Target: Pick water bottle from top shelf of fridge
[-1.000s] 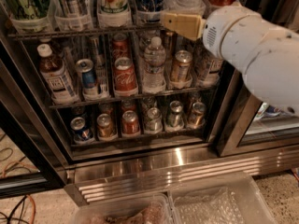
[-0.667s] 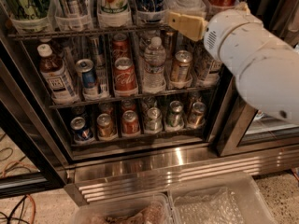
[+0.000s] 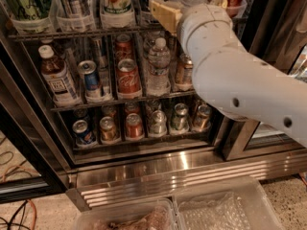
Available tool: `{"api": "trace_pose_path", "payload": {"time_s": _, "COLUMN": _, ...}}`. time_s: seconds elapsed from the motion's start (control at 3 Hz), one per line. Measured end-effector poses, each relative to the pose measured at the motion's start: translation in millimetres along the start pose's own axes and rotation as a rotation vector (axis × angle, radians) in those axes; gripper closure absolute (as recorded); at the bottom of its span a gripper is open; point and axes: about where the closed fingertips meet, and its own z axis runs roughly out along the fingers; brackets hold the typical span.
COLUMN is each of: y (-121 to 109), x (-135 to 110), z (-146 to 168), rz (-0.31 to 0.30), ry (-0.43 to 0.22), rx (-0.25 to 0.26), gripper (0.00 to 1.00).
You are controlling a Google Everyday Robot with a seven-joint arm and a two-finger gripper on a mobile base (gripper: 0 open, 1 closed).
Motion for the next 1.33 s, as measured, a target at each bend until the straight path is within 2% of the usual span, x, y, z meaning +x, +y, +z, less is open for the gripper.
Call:
{"api": "trace_pose_path", "payload": {"time_s": 0.33, "y": 12.3, "x": -0.6, "z": 7.2, "rz": -0.027, "ry": -0.006, "rx": 0.032, "gripper": 0.10}}
{"api": "trace_pose_path", "payload": {"time_s": 0.67, "y": 16.9, "x": 1.1, "z": 8.9, "rz": -0.045, "ry": 0.002, "rx": 0.059, "gripper": 0.00}}
{"api": "trace_pose_path", "payload": {"time_s": 1.33, "y": 11.2, "x": 6.8, "z": 2.6, "rz": -0.049, "ry": 0.030, "rx": 0.109, "gripper": 0.00}}
